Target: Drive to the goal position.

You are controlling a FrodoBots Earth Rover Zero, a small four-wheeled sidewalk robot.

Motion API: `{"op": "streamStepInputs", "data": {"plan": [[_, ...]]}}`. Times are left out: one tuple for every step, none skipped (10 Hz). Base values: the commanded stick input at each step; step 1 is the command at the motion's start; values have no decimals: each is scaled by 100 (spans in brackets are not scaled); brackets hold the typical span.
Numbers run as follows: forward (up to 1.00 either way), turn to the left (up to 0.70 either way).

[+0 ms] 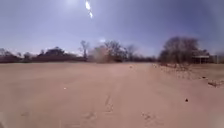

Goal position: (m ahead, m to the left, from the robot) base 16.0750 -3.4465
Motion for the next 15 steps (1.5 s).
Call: {"op": "streamStepInputs", "data": {"plan": [[100, 0], [100, -2], [100, -12], [100, -23], [100, -27], [100, -27], [100, -27], [100, -27], [100, -27], [100, -27], [100, -27], [100, -27], [100, -27], [100, -27], [100, -27]]}}
